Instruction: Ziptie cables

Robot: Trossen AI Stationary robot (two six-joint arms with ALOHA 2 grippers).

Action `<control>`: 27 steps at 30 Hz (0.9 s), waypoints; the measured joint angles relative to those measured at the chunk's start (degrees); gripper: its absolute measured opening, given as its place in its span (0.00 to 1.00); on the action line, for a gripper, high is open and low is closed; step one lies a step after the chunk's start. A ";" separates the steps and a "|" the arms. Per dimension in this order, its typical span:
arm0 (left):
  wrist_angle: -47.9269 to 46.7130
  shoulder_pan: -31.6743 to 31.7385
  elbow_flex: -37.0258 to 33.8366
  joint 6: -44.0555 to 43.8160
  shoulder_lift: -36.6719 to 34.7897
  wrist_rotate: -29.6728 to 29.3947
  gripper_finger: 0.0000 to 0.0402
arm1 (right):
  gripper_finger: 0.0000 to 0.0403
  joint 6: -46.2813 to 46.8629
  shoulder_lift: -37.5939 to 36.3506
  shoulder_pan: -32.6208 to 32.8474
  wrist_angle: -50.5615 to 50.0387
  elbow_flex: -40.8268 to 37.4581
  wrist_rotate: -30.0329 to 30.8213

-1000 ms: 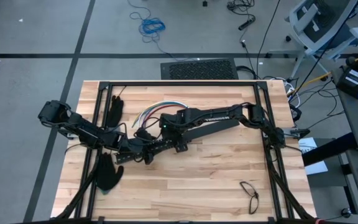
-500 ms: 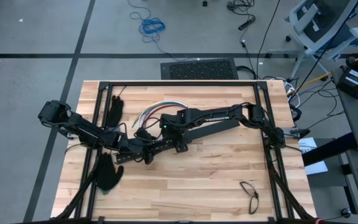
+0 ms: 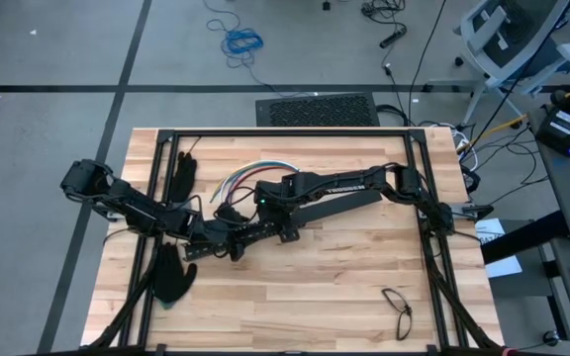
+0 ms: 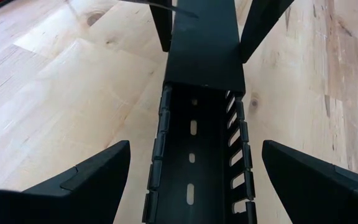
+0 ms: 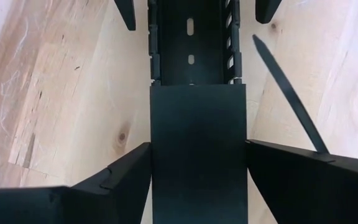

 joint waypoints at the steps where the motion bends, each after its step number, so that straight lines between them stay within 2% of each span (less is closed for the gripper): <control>1: 0.00 0.00 0.00 0.00 0.01 0.02 0.90 | 0.60 0.11 0.00 0.00 -0.02 0.00 0.00; 5: 0.01 0.00 0.00 0.00 0.01 0.01 0.90 | 0.58 0.23 0.00 0.00 -0.01 0.00 0.00; 12: 0.02 0.01 0.00 0.00 0.01 0.02 0.90 | 0.60 0.41 0.00 0.00 0.00 0.00 0.00; 22: 0.74 -0.09 0.00 -0.11 0.02 0.02 0.90 | 0.58 0.44 0.00 0.00 -0.02 0.00 0.02; 27: 4.29 0.46 0.00 5.16 0.02 -0.09 0.90 | 0.59 0.44 0.00 0.00 0.00 -0.02 0.02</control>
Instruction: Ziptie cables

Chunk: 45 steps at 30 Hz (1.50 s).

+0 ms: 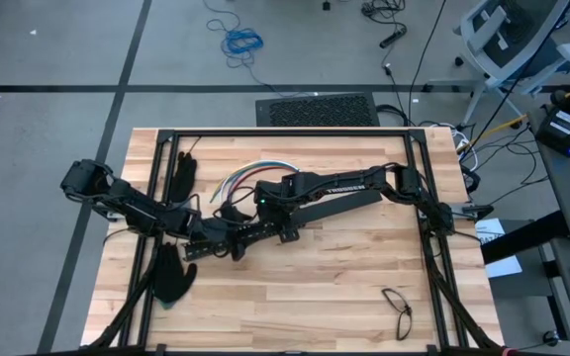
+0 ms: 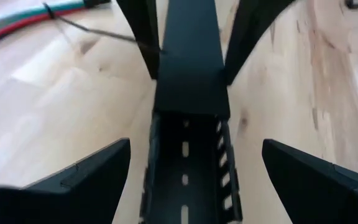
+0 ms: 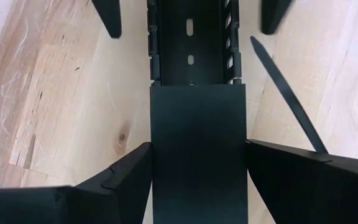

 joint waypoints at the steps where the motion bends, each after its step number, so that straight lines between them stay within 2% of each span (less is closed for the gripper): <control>1: 0.70 0.23 0.00 0.70 0.00 -0.35 0.90 | 0.59 0.00 0.00 0.00 0.00 0.00 0.02; 7: 0.80 0.96 0.00 2.62 1.28 -0.63 0.89 | 0.59 0.00 0.00 -0.01 0.00 0.00 0.02; 18: 7.97 0.63 -0.02 2.20 6.21 -1.34 0.79 | 0.59 -0.02 0.02 -0.09 0.02 -0.01 0.04; 29: 8.81 0.63 0.07 -2.24 9.16 -1.57 0.78 | 0.59 -0.02 0.04 -0.11 0.44 -0.02 0.07; 38: 10.00 0.63 0.07 -2.23 9.46 -2.09 0.78 | 0.59 0.00 0.04 -0.16 0.48 -0.02 0.07; 45: 9.98 0.63 0.07 -2.35 9.46 -2.10 0.69 | 0.59 0.00 0.04 -0.83 0.57 -0.02 -0.05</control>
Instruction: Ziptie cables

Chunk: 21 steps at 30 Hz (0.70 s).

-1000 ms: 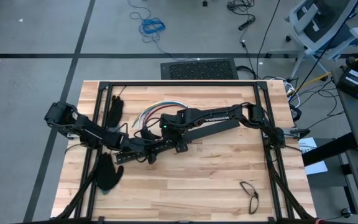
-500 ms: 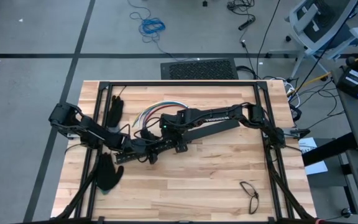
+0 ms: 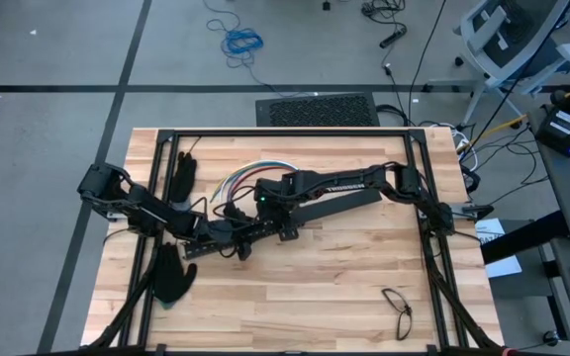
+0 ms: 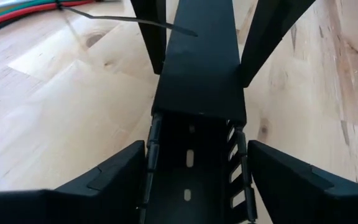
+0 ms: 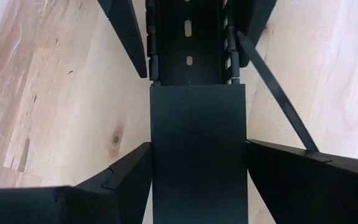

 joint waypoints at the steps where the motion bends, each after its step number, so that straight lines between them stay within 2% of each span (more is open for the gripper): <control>1: -0.04 0.00 0.00 -0.30 0.00 0.00 0.68 | 0.59 0.00 0.00 -0.11 0.00 0.00 -0.08; 13: -0.04 0.00 0.00 -0.78 0.00 -0.18 0.65 | 0.59 -0.03 0.00 -0.33 -0.02 0.00 -0.12; 21: -0.06 0.00 -0.02 1.84 0.00 -0.70 0.64 | 0.59 -1.28 0.00 -0.29 0.11 0.00 0.00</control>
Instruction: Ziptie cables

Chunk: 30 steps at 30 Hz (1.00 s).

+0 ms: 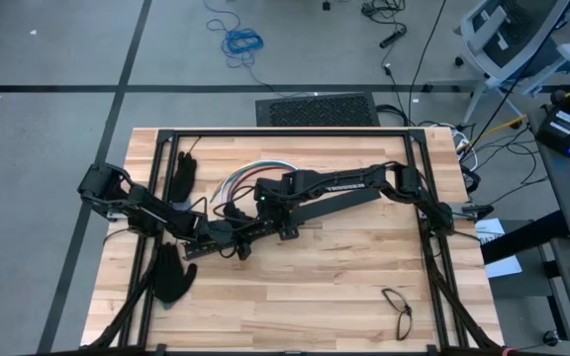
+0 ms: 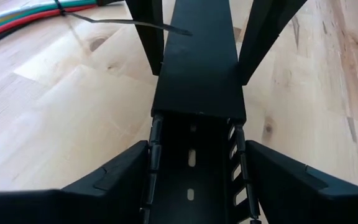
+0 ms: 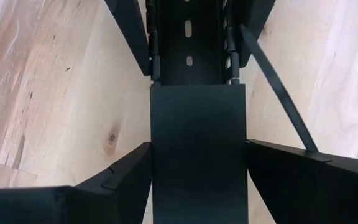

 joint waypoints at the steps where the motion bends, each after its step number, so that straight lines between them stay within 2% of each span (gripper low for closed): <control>1: 0.00 0.00 0.00 0.04 0.00 -0.02 0.64 | 0.59 -0.05 0.00 0.05 0.10 0.00 0.02; 8: 0.00 0.00 0.00 0.33 -0.02 -0.25 0.58 | 0.59 -0.21 0.04 0.14 1.33 -0.02 0.01; 30: -0.22 -0.04 0.37 2.88 -0.04 -0.02 0.58 | 0.59 -0.70 0.10 0.93 3.19 -0.09 -1.42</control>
